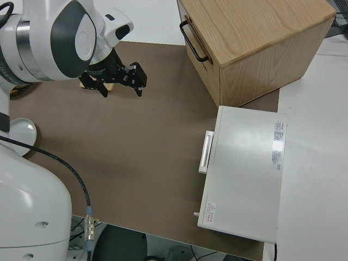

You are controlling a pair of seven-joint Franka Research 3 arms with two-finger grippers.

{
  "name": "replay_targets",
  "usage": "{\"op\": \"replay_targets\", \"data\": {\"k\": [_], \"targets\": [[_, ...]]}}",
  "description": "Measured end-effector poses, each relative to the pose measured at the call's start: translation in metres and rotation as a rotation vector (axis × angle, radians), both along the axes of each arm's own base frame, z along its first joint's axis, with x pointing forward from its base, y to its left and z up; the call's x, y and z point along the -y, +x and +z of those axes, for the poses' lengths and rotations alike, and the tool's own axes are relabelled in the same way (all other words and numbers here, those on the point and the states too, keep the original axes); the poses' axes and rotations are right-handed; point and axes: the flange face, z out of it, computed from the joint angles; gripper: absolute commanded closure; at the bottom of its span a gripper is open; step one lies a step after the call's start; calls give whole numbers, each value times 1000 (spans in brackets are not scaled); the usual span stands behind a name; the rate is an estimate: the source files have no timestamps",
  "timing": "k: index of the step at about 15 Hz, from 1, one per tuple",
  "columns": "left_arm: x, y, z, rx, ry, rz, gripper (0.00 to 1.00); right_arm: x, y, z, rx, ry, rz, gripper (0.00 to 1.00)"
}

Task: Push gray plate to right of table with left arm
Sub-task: 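Lower the left gripper toward the table beside the gray plate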

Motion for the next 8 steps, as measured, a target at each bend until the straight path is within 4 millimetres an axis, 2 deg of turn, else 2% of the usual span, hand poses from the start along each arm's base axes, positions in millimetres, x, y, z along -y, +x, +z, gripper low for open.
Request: {"op": "replay_targets", "data": {"k": [2,4,6,8], "targets": [[0,-3,-6,-17,2,3,0,0,0,0,0,0,0,17],[-3,-15,-20,-22,8,12,0,0,0,0,0,0,0,17],[-6,-32,-37,1,15,16,0,0,0,0,0,0,0,17],[-9,-54,-67,33,22,20,0,0,0,0,0,0,0,17]]}}
